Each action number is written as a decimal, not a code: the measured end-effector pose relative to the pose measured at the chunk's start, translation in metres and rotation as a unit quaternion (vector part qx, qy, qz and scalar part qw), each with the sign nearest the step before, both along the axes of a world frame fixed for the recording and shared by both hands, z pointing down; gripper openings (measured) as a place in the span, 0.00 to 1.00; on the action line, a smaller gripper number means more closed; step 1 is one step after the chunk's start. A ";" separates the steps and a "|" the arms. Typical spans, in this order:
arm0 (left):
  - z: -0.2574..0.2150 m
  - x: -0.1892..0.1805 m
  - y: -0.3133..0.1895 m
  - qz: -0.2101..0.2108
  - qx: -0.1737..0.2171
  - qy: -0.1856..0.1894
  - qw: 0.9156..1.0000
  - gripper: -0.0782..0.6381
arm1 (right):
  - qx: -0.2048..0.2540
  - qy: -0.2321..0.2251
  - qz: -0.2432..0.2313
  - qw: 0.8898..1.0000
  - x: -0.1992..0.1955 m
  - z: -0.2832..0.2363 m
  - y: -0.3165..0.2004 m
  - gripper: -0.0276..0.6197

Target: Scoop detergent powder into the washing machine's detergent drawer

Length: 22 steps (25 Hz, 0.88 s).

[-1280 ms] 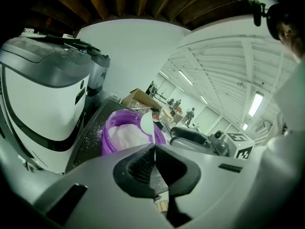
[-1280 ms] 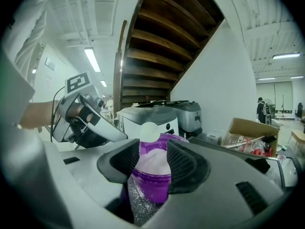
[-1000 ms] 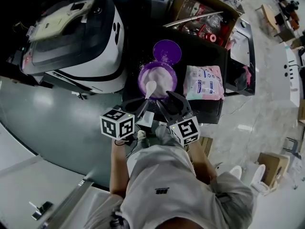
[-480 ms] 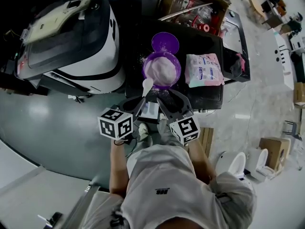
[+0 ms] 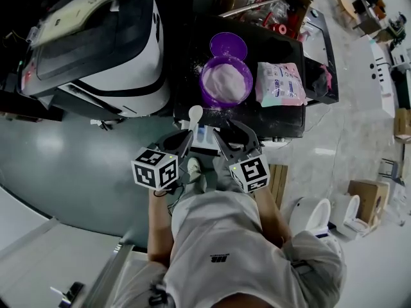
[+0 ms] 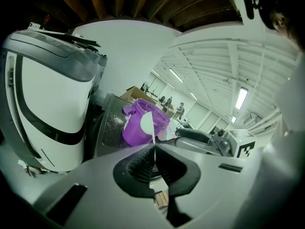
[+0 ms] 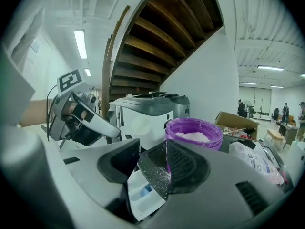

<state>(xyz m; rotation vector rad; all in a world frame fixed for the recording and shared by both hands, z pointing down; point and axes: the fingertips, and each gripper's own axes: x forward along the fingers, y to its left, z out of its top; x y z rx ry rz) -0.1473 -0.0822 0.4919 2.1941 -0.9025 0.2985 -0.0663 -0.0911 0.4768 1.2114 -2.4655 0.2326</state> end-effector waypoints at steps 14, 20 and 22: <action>0.065 -0.016 0.026 -0.031 -0.013 -0.020 0.999 0.13 | -0.052 0.006 -0.014 0.999 -0.006 0.065 0.024 0.31; 0.101 -0.021 0.036 -0.044 -0.038 -0.033 0.998 0.13 | -0.078 0.015 -0.024 0.997 -0.008 0.099 0.032 0.30; 0.110 -0.022 0.038 -0.046 -0.043 -0.039 0.997 0.13 | -0.085 0.016 -0.026 0.996 -0.008 0.108 0.034 0.30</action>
